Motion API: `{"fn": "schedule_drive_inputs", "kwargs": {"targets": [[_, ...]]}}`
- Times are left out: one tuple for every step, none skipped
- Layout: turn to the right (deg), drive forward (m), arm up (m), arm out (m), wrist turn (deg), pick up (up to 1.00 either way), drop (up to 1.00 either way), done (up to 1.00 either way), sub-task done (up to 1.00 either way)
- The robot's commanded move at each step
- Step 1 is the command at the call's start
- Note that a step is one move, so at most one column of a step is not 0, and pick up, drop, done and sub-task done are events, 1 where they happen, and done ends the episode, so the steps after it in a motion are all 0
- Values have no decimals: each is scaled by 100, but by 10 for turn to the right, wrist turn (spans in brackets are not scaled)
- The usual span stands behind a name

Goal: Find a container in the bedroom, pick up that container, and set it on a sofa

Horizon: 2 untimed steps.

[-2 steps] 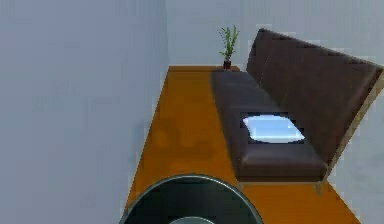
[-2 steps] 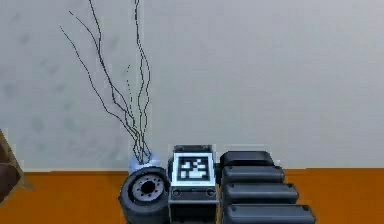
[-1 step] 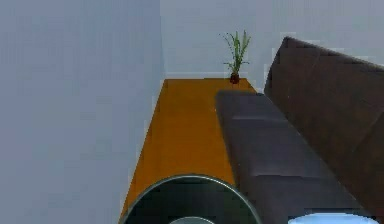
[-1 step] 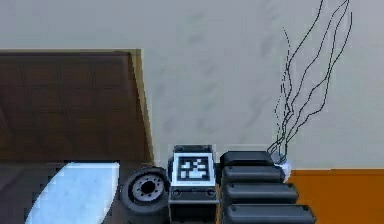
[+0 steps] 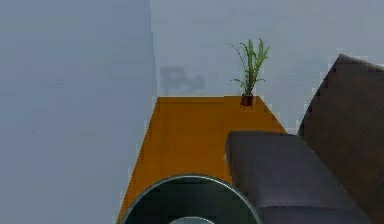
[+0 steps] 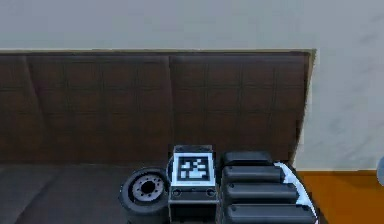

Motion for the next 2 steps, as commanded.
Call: {"fn": "schedule_drive_inputs", "kwargs": {"targets": [[-60, 0, 0, 0, 0, 0, 0, 0, 0], [-30, 0, 0, 0, 0, 0, 0, 0, 0]]}}
